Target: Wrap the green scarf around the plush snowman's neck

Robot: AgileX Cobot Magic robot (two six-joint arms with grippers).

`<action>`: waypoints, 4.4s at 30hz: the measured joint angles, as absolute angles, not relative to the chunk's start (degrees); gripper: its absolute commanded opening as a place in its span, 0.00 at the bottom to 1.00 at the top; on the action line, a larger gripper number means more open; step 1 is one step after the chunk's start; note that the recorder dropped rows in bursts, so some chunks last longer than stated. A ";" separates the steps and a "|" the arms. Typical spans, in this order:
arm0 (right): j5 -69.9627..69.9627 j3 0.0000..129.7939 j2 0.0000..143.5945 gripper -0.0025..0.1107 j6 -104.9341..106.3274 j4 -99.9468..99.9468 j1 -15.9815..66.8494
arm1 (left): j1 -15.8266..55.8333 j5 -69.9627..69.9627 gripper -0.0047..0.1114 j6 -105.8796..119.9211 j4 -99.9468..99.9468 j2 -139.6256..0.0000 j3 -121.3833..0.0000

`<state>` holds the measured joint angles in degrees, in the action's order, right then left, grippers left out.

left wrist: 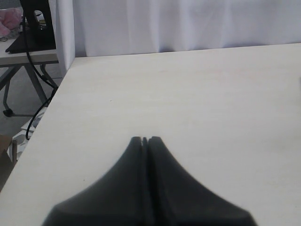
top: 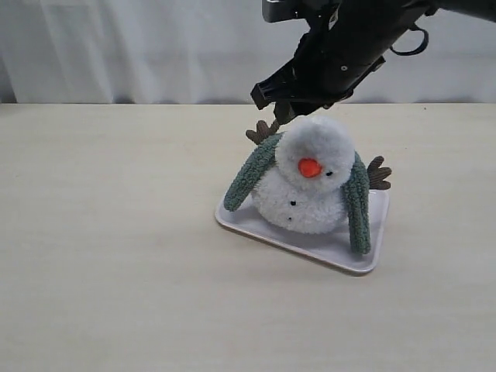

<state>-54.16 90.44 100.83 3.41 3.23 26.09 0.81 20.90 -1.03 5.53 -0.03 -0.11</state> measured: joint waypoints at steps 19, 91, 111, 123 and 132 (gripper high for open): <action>-35.34 58.66 89.62 0.50 1.67 7.83 38.40 | 0.81 20.90 0.04 -1.03 5.53 -0.03 -0.11; 22.28 57.97 120.83 0.06 -26.15 16.20 36.80 | 0.81 20.90 0.04 -0.94 5.53 -0.03 -0.11; -3.52 57.97 112.12 0.06 -20.74 -7.45 36.66 | 0.81 20.90 0.04 -0.94 5.53 -0.03 -0.11; -21.73 59.58 109.80 0.06 -23.19 -34.17 36.17 | 0.81 20.90 0.04 -0.94 5.53 -0.03 -0.11; -29.80 57.46 109.65 0.06 -40.14 -53.64 36.08 | 0.81 20.90 0.04 -0.94 5.53 -0.03 -0.11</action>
